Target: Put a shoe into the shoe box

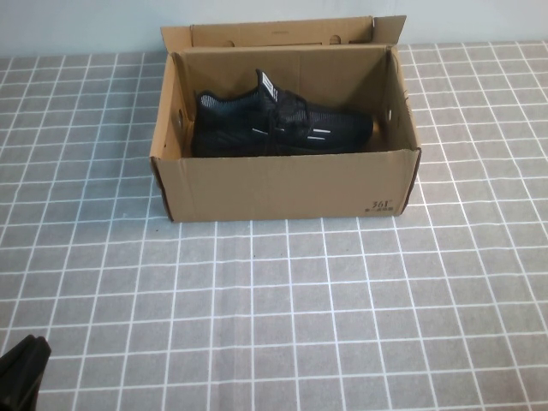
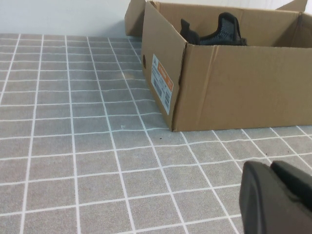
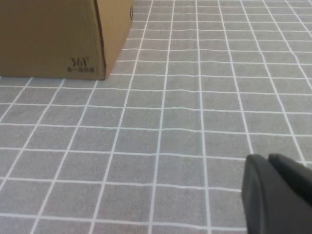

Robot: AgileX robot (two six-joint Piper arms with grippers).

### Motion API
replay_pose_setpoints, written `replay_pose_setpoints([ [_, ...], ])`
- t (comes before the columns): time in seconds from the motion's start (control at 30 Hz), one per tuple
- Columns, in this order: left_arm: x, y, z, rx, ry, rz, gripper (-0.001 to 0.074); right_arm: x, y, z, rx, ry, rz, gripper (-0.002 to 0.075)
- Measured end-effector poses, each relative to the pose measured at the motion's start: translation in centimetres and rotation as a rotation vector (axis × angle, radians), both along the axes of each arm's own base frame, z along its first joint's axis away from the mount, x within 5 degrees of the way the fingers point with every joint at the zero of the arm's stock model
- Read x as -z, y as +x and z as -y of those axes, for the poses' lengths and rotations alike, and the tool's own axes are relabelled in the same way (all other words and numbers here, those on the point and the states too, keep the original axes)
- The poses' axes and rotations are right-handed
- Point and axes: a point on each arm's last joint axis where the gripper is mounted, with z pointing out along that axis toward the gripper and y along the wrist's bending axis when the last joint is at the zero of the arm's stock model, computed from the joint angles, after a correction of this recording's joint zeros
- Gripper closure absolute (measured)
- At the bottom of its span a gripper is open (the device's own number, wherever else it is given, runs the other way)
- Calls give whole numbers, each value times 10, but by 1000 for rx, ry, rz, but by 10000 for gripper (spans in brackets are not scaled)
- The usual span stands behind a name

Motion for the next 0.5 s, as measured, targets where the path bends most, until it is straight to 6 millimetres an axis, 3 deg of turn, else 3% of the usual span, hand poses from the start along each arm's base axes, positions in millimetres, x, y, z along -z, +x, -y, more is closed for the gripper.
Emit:
replay_pose_setpoints([
  [0.33,0,0,0,0,0,0,736,0,0,0,-1,0,0,742],
  [0.5,-4,1,-4,-33,90,74,736,0,0,0,-1,1,-1,742],
])
